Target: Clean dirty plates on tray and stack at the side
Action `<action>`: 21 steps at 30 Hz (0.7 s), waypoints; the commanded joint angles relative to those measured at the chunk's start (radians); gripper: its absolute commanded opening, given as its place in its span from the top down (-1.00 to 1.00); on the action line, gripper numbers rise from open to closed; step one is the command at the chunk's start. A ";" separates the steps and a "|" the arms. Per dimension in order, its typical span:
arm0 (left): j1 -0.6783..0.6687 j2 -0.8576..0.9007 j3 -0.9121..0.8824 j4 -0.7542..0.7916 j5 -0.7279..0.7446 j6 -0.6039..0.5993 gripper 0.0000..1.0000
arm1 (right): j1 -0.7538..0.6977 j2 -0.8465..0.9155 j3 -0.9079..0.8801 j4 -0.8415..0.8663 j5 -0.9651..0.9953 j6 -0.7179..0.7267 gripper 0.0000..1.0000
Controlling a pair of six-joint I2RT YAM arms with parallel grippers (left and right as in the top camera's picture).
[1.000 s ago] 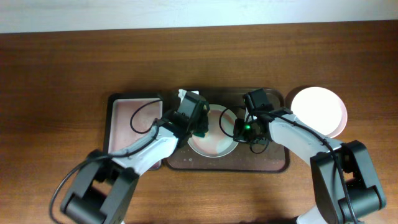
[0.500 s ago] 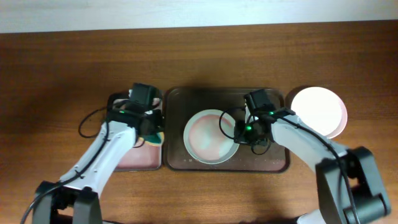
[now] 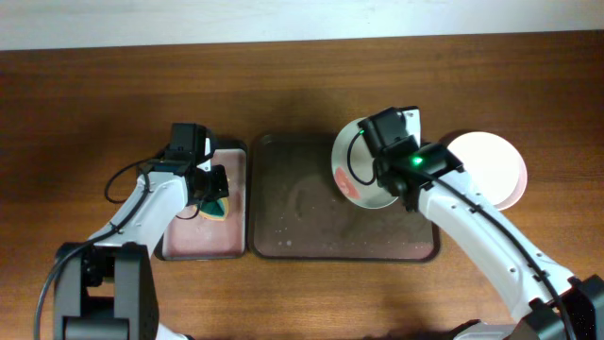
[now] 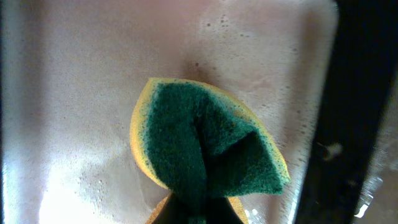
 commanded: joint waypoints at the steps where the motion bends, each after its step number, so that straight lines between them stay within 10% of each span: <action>1: 0.006 0.010 0.005 0.019 -0.014 0.016 0.61 | 0.076 -0.021 0.022 0.013 0.202 -0.043 0.92; 7: 0.006 0.010 0.005 0.018 -0.013 0.016 -0.13 | 0.249 -0.021 0.022 0.035 0.467 -0.061 0.92; 17: 0.006 0.010 0.005 0.015 -0.013 0.016 -0.25 | 0.350 -0.021 0.022 0.076 0.665 -0.056 0.92; 21: 0.006 0.010 0.005 0.011 -0.013 0.016 -0.36 | 0.278 -0.021 0.022 0.068 0.448 0.034 0.92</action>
